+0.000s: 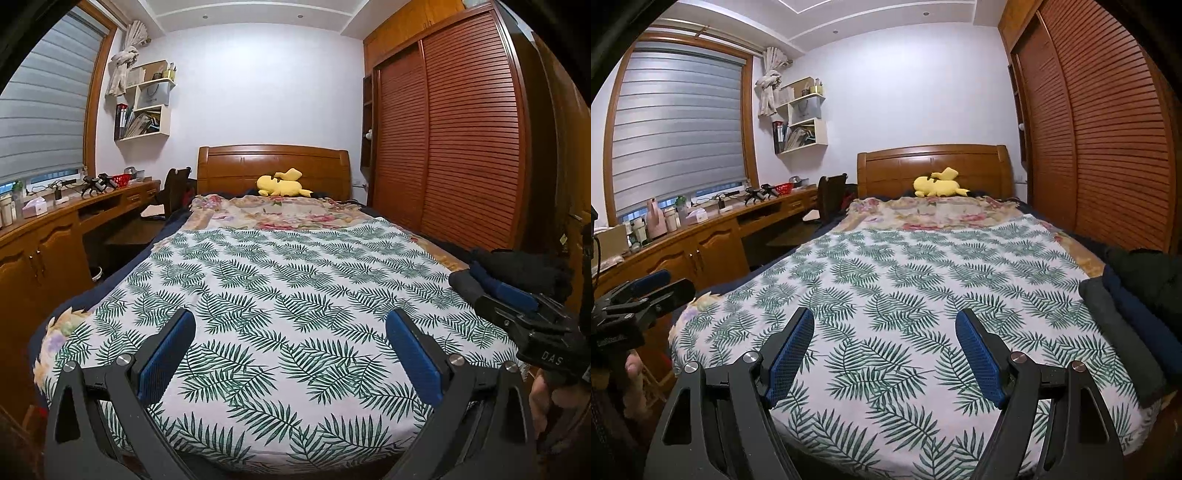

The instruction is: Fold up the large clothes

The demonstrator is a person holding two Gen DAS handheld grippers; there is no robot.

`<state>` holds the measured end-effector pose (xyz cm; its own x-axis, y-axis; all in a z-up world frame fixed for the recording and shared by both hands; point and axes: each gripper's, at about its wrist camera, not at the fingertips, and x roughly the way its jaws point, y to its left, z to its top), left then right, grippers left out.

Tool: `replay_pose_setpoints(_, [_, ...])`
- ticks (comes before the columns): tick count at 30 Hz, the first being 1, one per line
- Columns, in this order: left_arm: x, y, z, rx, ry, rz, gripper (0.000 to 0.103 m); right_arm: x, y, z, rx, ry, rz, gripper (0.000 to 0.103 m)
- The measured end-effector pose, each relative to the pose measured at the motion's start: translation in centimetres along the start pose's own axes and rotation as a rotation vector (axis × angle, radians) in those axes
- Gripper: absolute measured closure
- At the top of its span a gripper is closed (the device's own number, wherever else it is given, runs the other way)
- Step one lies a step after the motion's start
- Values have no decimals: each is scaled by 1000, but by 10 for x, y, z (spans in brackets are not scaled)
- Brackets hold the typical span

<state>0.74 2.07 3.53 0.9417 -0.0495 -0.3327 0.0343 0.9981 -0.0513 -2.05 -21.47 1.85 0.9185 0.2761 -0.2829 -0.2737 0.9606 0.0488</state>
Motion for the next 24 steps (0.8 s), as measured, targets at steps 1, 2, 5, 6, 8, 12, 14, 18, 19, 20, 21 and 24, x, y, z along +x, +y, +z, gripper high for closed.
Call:
replay_pose_setpoints(1, [0,-1,0,1,-1,0,0,1,0,0,0,0,0,23])
replay_pose_setpoints(2, [0,-1,0,0,0,-1,0,3,1,0,-1,0,-1,23])
replay_pose_setpoints(5, [-2,-2,0,-2,0,-2,0,6,2,0,0,0,-4,23])
replay_pose_setpoints(6, [-2,-2,0,-2,0,-1,0,8,3,1,2,0,-5,23])
replay_pose_setpoints(8, [-2,-2,0,-2,1,-3,0,10,5,1,4,-1,-5,23])
replay_pose_setpoints(12, [-2,-3,0,-1,0,-2,0,14,9,2,5,-2,-7,23])
replay_pose_setpoints(14, [-2,-3,0,-2,1,-3,0,14,9,2,6,-2,-6,23])
replay_pose_setpoints(18, [-3,-3,-1,-1,0,-2,0,15,10,2,6,-2,-5,23])
replay_pose_setpoints(19, [-3,-3,-1,-1,0,-1,0,16,11,2,6,-3,-5,23])
replay_pose_setpoints(20, [-3,-3,-1,-1,1,-2,0,17,11,2,7,-3,-6,23])
replay_pose_setpoints(21, [-3,-3,-1,0,0,-1,0,17,12,2,8,-3,-6,23])
replay_pose_setpoints(24, [-3,-3,-1,-1,0,-2,0,18,13,2,8,-5,-6,23])
